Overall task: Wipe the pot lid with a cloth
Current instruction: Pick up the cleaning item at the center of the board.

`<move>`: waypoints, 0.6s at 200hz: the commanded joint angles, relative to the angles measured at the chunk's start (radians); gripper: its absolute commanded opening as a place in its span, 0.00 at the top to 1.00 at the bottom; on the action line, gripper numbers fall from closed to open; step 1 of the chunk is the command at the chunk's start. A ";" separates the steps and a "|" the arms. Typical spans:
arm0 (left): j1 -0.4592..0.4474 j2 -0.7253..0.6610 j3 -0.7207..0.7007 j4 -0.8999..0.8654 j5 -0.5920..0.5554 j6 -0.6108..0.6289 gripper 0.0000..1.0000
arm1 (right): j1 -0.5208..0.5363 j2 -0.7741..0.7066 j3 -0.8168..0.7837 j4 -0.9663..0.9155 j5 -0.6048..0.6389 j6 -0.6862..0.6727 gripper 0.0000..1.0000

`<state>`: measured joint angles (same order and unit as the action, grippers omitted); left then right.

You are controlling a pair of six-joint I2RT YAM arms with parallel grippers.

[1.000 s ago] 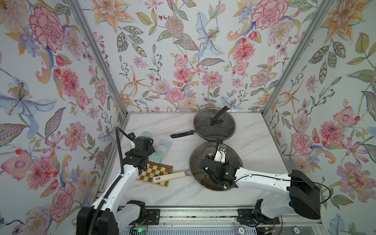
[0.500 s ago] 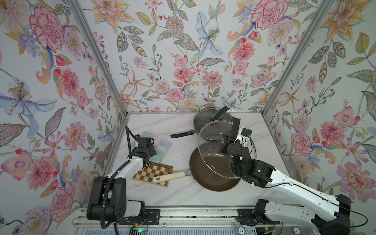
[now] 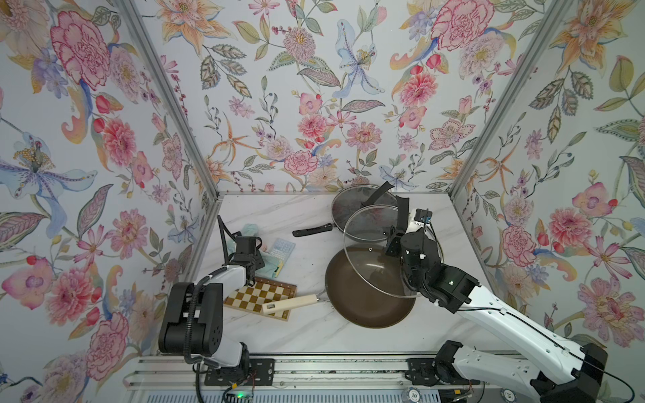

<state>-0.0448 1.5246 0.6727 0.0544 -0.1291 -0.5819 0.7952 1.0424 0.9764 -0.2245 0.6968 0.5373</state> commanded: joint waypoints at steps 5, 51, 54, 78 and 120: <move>0.009 0.014 -0.010 0.041 0.034 0.021 0.66 | -0.020 -0.016 0.059 0.099 -0.066 0.014 0.90; 0.008 -0.150 0.045 -0.017 0.040 0.092 0.91 | -0.116 0.008 0.049 0.111 -0.338 0.160 0.91; 0.008 -0.167 0.054 -0.028 0.042 0.099 0.95 | -0.125 0.006 0.047 0.115 -0.360 0.173 0.91; 0.008 -0.278 0.155 -0.136 0.054 0.146 1.00 | -0.202 -0.014 -0.002 0.224 -0.535 0.271 0.91; -0.045 -0.406 0.403 -0.290 0.305 0.249 1.00 | -0.385 0.036 -0.119 0.653 -0.917 0.652 0.93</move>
<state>-0.0490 1.1835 0.9432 -0.1173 0.0246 -0.4294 0.4793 1.0660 0.8852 -0.0254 0.0498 0.9016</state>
